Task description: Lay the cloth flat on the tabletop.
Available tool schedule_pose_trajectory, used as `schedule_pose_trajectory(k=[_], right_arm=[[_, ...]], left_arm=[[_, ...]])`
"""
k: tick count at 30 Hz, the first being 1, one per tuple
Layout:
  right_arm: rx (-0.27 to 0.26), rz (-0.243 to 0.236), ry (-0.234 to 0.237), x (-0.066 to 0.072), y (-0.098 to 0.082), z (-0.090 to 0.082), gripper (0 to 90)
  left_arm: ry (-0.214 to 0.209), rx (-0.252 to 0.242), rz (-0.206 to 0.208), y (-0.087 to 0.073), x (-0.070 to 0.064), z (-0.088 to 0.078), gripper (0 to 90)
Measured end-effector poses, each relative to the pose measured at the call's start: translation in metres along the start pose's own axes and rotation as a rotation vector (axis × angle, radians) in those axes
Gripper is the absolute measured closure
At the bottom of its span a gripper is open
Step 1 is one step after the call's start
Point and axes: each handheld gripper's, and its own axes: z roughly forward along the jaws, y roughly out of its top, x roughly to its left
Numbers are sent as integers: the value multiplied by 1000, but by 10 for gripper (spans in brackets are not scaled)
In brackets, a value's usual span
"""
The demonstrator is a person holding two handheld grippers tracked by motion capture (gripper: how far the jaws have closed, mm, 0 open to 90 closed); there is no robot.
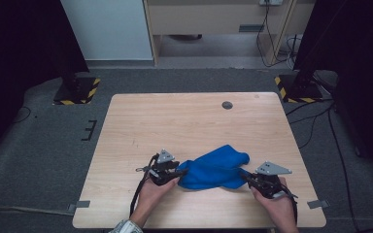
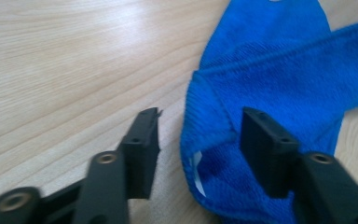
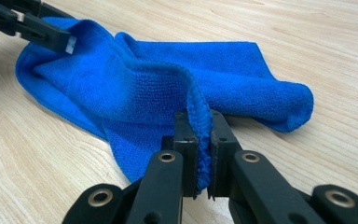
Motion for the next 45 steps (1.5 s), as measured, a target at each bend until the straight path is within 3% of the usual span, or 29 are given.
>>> schedule_pose_trajectory(k=[2, 5, 8, 10, 12, 15, 20, 23, 27, 33, 45], right_arm=[[-3, 7, 2, 0, 0, 0, 847], [-10, 9, 3, -2, -1, -2, 844], [-7, 10, 3, -3, -1, -2, 842], [-10, 14, 5, -3, -1, -1, 845], [-13, 7, 7, -3, -1, -1, 849], [-20, 7, 8, -3, 0, -2, 852], [-32, 11, 10, -3, 1, -5, 857], [-51, 27, 18, -2, 3, -7, 858], [-71, 7, 18, 2, 11, -13, 858], [-72, -25, 14, 1, 27, -19, 860], [-79, -7, 6, -15, 48, -21, 860]], left_arm=[[15, 23, 26, 0, -2, 1, 392], [37, 10, 52, -2, -5, 0, 354], [62, -1, 71, -2, -5, 0, 370], [79, -15, 57, -1, -2, 0, 395], [65, -33, 38, 0, 0, 1, 476], [74, -11, 51, 2, 0, 4, 619], [83, -56, 37, 9, -2, -7, 804], [83, -72, 31, 14, -3, -14, 849], [84, -109, 33, 21, -5, -27, 853], [97, -124, 42, 34, -5, -40, 854], [88, -140, 49, 54, -2, -45, 856]])
